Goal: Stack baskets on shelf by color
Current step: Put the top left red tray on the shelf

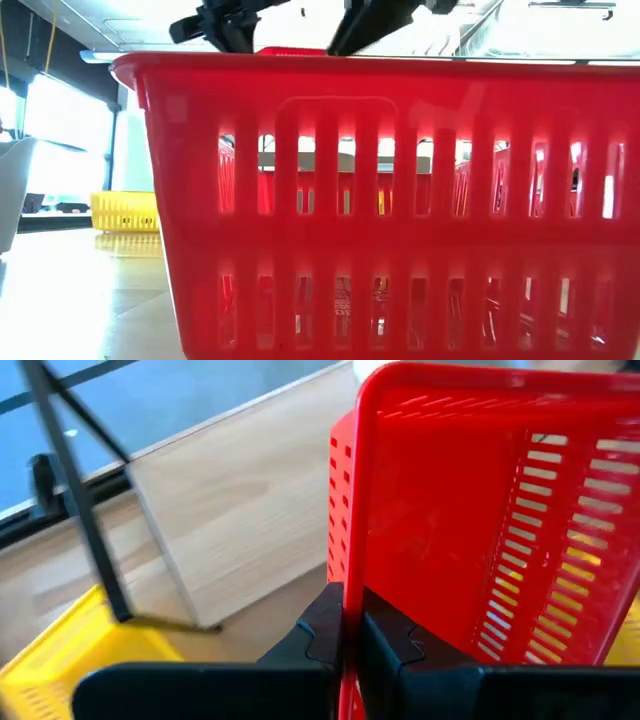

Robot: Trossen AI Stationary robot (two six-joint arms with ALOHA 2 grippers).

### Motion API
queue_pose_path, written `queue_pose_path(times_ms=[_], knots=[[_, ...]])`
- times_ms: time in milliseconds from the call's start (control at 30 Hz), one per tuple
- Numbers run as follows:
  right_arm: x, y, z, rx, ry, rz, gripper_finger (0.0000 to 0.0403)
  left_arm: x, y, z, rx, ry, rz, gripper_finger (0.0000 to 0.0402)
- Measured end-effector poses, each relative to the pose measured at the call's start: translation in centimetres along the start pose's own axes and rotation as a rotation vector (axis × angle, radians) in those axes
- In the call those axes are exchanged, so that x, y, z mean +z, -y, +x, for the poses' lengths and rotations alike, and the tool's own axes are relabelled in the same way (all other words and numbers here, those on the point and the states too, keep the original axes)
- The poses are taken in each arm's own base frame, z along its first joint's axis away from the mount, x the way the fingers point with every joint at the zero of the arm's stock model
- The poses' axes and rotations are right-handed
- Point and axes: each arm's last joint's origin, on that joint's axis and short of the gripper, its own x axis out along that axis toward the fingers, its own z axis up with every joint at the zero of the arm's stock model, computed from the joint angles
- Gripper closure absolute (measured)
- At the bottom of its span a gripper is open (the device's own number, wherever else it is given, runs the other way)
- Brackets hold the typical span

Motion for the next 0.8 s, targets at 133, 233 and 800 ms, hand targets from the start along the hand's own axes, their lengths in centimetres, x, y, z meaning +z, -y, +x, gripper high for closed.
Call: queue_pose_path(times_ms=[133, 233, 800], knots=[[0.6, 0.1, -0.1, -0.022, 0.052, -0.032, 0.0283, 0.8, 0.6, 0.1, -0.060, 0.058, -0.023, 0.0396], [0.8, 0.3, -0.1, -0.036, 0.074, -0.039, 0.0283, 1.4, 1.2, 0.0, -0.116, 0.112, -0.032, 0.0396], [0.4, 2.2, 1.7, -0.231, 0.003, -0.032, 0.0283, 2.3, 2.0, -0.3, -0.181, 0.213, -0.045, 0.0396]])
